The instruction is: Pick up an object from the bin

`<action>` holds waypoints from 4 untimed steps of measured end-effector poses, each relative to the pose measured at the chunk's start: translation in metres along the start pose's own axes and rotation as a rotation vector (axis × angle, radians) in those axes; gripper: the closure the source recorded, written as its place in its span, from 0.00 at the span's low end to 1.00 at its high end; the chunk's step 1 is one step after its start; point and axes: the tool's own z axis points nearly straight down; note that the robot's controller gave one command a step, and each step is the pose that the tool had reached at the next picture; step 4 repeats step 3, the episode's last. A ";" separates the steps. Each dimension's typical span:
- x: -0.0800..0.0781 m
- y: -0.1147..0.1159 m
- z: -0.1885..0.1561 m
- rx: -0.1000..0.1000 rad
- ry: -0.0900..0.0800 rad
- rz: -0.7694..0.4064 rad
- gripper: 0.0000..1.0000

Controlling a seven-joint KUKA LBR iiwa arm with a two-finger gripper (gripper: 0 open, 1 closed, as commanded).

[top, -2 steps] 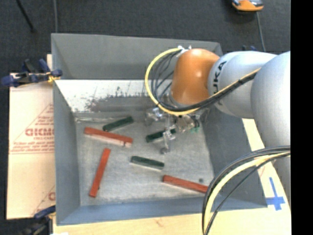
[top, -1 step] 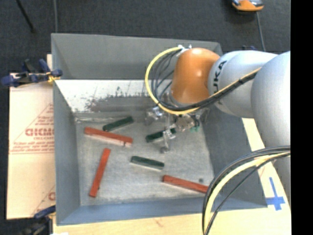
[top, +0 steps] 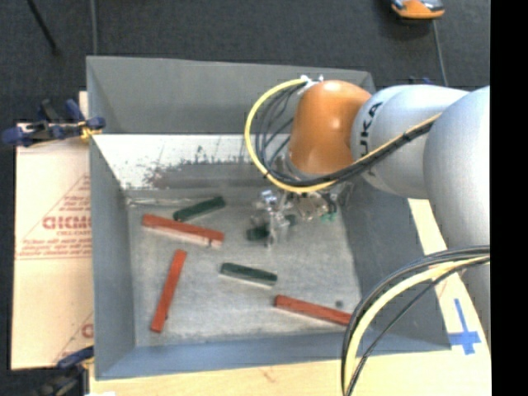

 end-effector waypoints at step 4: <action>-0.006 -0.005 -0.118 0.004 0.001 0.007 1.00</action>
Offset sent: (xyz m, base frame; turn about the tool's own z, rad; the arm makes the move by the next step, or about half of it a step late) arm 0.0001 -0.0001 0.0147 0.0000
